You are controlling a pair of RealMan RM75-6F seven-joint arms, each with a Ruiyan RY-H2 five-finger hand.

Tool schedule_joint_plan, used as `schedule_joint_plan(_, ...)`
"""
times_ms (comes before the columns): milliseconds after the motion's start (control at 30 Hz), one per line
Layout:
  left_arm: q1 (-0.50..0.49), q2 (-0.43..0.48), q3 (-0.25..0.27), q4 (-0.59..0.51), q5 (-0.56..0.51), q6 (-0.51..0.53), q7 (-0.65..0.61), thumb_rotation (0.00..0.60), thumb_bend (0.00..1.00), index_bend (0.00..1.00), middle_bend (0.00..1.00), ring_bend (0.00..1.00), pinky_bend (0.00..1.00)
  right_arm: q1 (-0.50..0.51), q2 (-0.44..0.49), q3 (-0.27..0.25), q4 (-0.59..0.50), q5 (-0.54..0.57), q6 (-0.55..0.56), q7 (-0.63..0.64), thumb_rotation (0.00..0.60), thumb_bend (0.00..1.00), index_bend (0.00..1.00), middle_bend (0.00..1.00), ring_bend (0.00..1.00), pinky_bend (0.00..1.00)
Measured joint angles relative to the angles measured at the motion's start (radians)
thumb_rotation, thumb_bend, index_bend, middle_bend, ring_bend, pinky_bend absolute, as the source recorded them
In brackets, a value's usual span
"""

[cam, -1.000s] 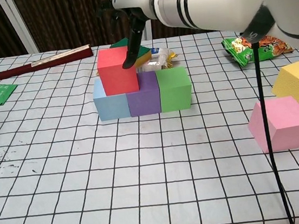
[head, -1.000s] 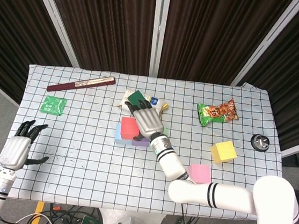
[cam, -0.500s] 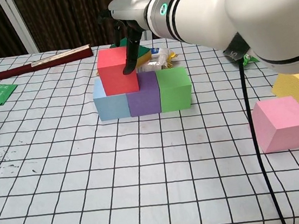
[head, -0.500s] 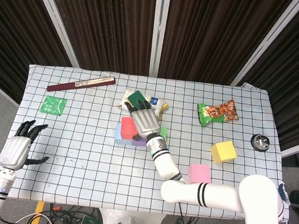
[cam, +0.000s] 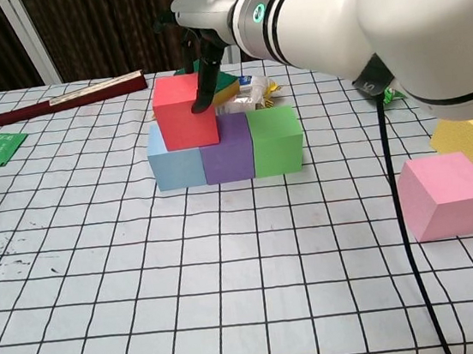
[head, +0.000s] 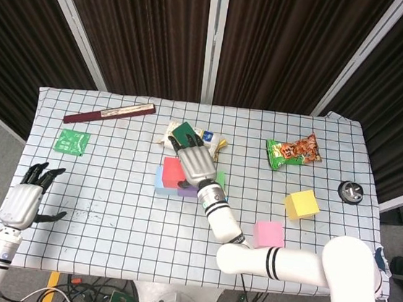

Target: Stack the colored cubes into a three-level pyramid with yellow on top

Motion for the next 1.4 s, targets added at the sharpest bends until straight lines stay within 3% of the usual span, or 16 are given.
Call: schedule_joint_plan(1400,-0.007,-0.001,0.008,0.009,-0.001,-0.023,-0.009,0.6,0.0,0.15,0.18,0.02,0.04,-0.042,-0.022,0.013,-0.014,-0.043,0.036,0.009,0.6,0.1,0.0,0.39,0.0,0.0)
